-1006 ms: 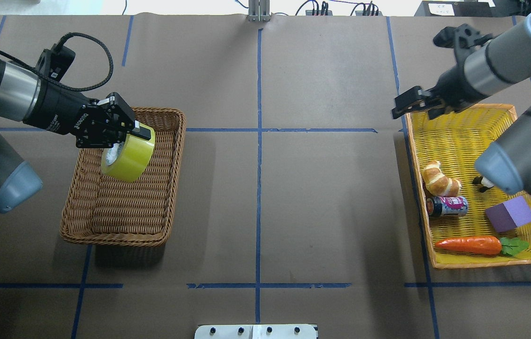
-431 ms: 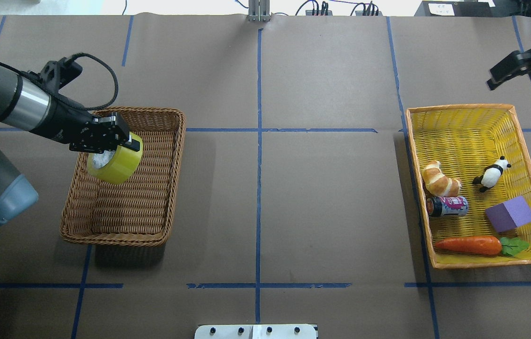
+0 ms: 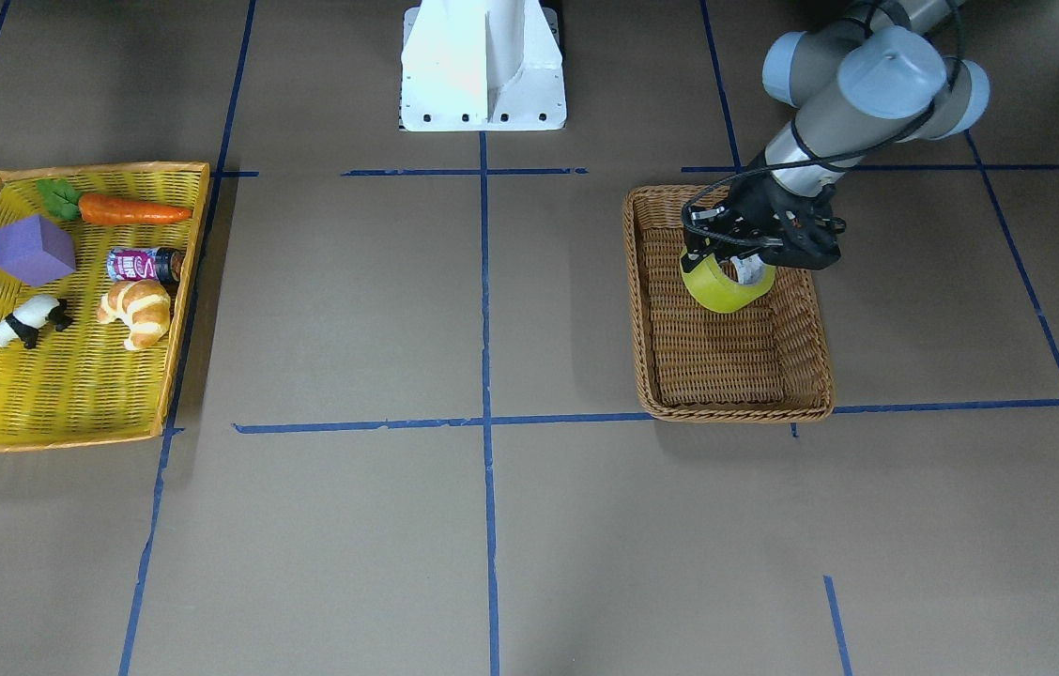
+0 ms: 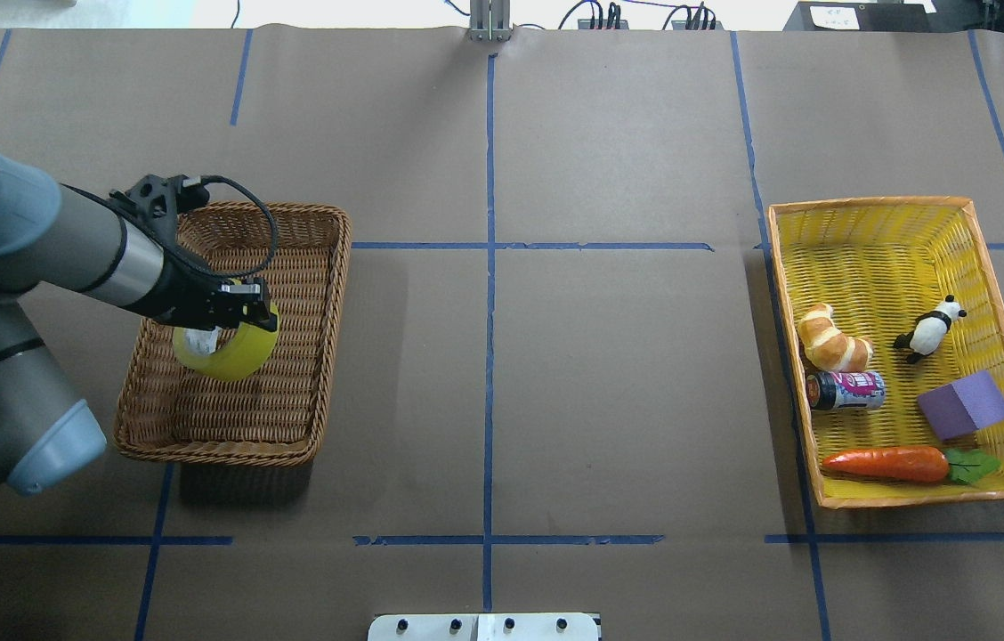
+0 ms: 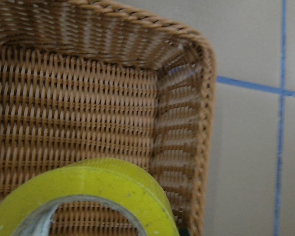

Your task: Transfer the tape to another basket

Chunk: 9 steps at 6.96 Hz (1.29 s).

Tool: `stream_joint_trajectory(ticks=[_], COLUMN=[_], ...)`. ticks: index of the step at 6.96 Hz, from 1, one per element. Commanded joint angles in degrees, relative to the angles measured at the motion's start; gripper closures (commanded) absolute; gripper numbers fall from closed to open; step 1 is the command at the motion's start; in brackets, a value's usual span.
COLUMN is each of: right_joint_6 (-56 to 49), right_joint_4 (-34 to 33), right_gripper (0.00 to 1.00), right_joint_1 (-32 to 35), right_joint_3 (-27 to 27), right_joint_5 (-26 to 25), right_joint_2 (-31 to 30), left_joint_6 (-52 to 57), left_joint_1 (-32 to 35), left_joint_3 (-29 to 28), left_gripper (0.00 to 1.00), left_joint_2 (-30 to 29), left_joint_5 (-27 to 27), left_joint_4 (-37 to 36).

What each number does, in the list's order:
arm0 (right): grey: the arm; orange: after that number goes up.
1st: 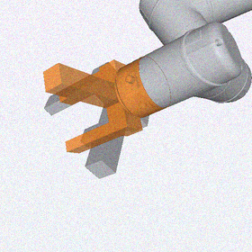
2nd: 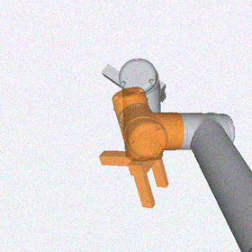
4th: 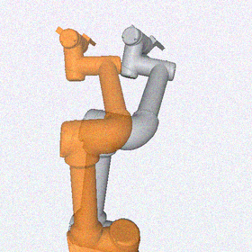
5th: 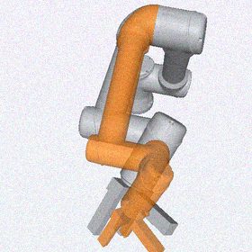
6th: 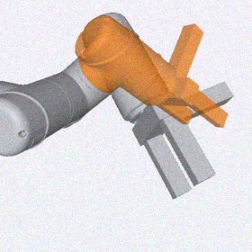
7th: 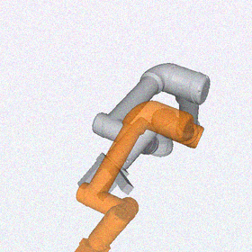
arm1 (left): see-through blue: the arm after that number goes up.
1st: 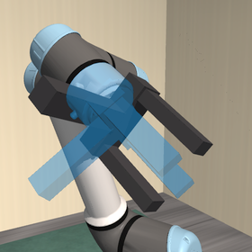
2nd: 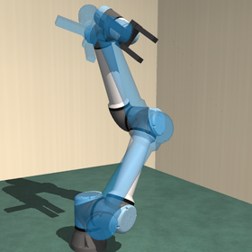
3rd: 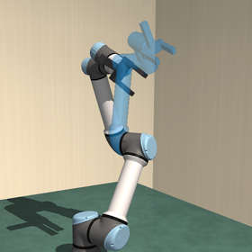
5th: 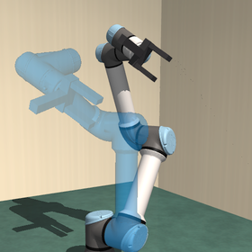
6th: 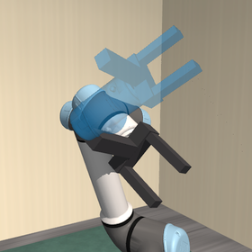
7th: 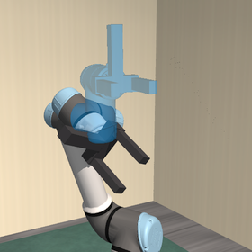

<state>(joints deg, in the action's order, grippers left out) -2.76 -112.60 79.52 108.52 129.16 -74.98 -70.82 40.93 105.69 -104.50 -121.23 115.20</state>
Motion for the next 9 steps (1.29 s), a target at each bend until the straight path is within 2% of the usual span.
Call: stream_joint_trajectory(ticks=[1,3,4,5,6,8,9], right_joint_6=[-2.07,-2.77,-3.12,-4.17,-4.27,-4.27,-5.05], right_joint_4=[-2.00,-2.01,-2.01,-2.01,-2.01,-2.01,-1.84], right_gripper=[0.00,0.00,0.00,0.00,0.00,0.00,0.00], right_joint_1=[1.77,2.30,2.39,2.65,2.74,2.74,2.83], right_joint_3=[0.28,0.20,0.11,0.02,0.02,0.02,-0.06], right_joint_5=[0.13,0.21,0.21,0.30,0.30,0.30,0.39], right_joint_2=[-0.69,-0.95,-1.39,-1.65,-1.83,-2.18,-3.49], left_joint_6=[7.08,7.36,7.36,7.54,8.76,14.53,20.31], left_joint_1=[-3.47,-6.12,-6.13,-5.95,-4.56,1.75,5.00], left_joint_3=[5.65,3.67,1.04,-0.81,-0.14,1.18,2.49], left_gripper=[1.00,0.97,0.88,0.27,0.00,0.00,0.00], left_joint_2=[-0.70,-2.36,-4.38,-5.18,-5.10,-4.57,-4.57], left_joint_5=[7.02,8.91,9.00,9.08,9.78,7.17,5.24], left_joint_4=[-16.61,-17.20,-17.20,-17.20,-17.38,-19.21,-23.66])
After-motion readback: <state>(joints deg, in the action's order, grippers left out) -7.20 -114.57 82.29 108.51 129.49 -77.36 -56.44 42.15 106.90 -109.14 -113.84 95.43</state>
